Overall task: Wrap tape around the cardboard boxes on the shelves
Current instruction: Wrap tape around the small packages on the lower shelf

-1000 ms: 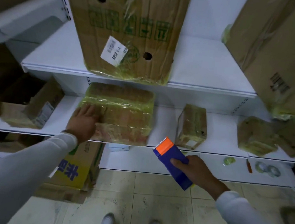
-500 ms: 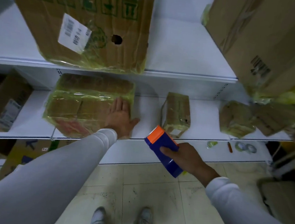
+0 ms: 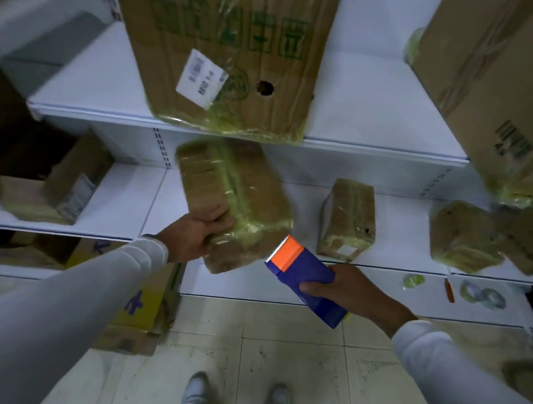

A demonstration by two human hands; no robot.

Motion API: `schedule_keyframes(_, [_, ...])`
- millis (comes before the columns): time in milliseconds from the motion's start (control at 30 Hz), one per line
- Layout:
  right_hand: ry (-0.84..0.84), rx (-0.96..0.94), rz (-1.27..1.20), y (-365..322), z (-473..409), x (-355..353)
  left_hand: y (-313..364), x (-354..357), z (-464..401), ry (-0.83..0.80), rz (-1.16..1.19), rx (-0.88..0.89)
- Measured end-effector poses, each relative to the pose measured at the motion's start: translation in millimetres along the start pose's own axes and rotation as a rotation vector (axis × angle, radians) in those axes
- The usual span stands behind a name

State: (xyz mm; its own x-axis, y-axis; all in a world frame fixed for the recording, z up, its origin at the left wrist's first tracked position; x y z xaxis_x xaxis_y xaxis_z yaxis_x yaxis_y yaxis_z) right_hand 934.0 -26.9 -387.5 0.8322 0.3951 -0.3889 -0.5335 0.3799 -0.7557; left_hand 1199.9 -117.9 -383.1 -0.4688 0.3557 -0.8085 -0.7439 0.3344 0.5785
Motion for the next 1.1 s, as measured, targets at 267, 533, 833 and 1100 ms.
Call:
schedule_keyframes(267, [-0.046,0.006,0.087,-9,-5,16,-29,4,8,0.089,-0.432,0.217])
schedule_keyframes(533, [-0.065,0.005,0.085,-9,-2,29,-22,11,15,0.114,-0.386,0.225])
schedule_keyframes(833, [-0.083,-0.037,0.098,-37,-1,49,-13,-13,33,0.111,-0.262,0.206])
schedule_keyframes(1100, [-0.14,-0.128,0.063,-65,-2,68,20,-2,45,-0.107,0.349,0.041])
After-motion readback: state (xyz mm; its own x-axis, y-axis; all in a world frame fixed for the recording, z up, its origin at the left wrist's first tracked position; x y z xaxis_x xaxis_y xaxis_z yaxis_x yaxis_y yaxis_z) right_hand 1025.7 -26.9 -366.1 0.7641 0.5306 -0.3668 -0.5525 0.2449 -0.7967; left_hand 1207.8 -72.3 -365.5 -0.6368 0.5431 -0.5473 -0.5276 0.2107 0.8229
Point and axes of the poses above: each hand's wrist, its own z-axis away from the middle knuckle, its own x-axis out of the palm, y = z × x, the point moved 9 cm from there along -z, towards the middle knuckle, and after that the axes turned 4 degrees about -z, right-handed, at the moved point
